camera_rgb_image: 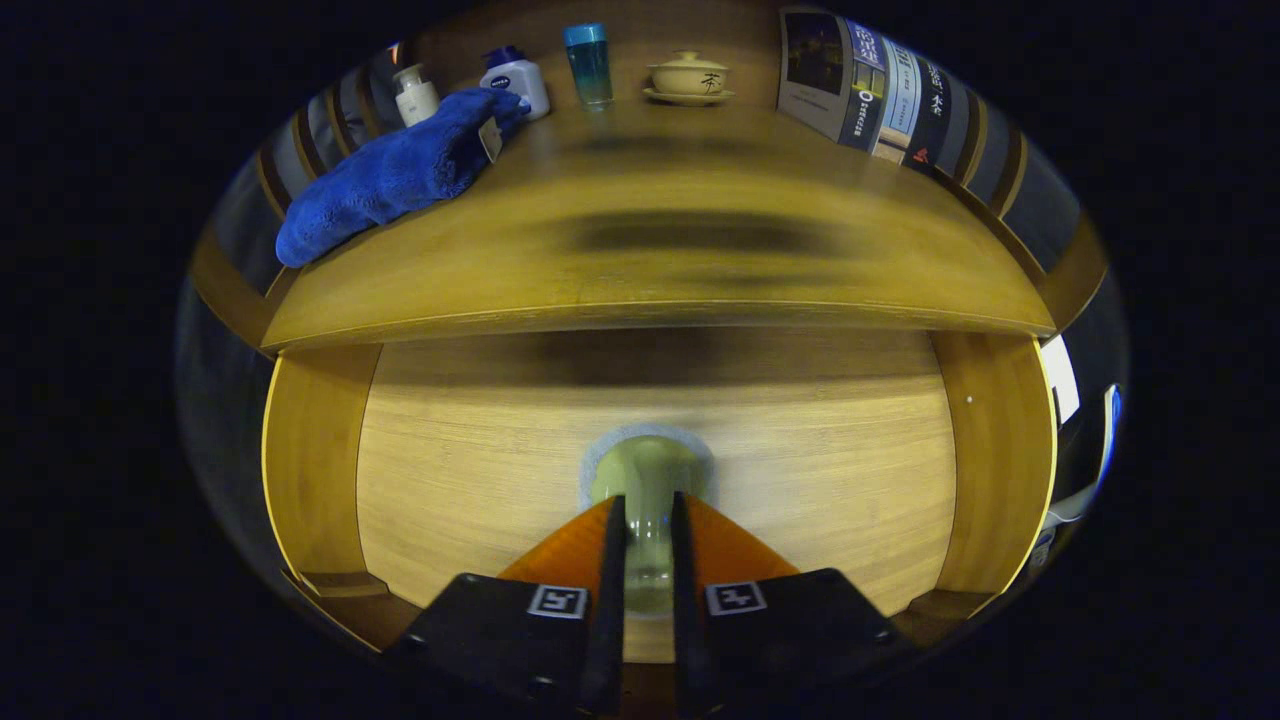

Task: Pull open the drawer, take out the items inside it, and place them on the countertop above the cabinet.

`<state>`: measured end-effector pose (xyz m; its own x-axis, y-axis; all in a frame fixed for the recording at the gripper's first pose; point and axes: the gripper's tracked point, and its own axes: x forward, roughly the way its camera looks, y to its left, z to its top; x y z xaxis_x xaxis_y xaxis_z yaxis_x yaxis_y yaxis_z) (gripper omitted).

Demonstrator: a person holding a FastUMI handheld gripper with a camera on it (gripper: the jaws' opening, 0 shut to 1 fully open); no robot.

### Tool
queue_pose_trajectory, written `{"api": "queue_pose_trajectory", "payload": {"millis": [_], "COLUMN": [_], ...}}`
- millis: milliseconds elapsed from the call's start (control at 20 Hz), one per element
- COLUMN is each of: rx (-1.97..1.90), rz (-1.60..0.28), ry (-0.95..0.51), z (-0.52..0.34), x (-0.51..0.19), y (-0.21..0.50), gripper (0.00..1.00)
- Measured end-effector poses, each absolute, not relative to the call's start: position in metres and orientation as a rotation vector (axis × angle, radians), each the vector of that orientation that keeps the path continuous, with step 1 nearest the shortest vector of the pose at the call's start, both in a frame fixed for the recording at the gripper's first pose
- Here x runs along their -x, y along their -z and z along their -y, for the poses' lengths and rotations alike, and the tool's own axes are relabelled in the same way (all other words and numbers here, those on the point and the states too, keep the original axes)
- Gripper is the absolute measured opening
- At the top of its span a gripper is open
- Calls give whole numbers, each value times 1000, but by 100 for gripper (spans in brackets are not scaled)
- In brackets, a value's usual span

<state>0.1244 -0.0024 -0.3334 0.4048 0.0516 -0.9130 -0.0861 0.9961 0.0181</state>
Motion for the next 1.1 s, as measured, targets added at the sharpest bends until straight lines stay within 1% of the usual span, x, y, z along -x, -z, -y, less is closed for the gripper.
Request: {"api": "queue_pose_trajectory", "payload": {"millis": [50, 150, 200, 750, 1100], "rx": [35, 47, 56, 107, 102], "rz": [-1151, -1137, -1129, -1027, -962], "ry": [-91, -92, -95, -134, -124], "z": [2, 6, 11, 19, 22], "x": [-124, -120, -116, -96, -102], "y": [331, 324, 318, 228, 178], "gripper": [27, 26, 22, 22, 22]}}
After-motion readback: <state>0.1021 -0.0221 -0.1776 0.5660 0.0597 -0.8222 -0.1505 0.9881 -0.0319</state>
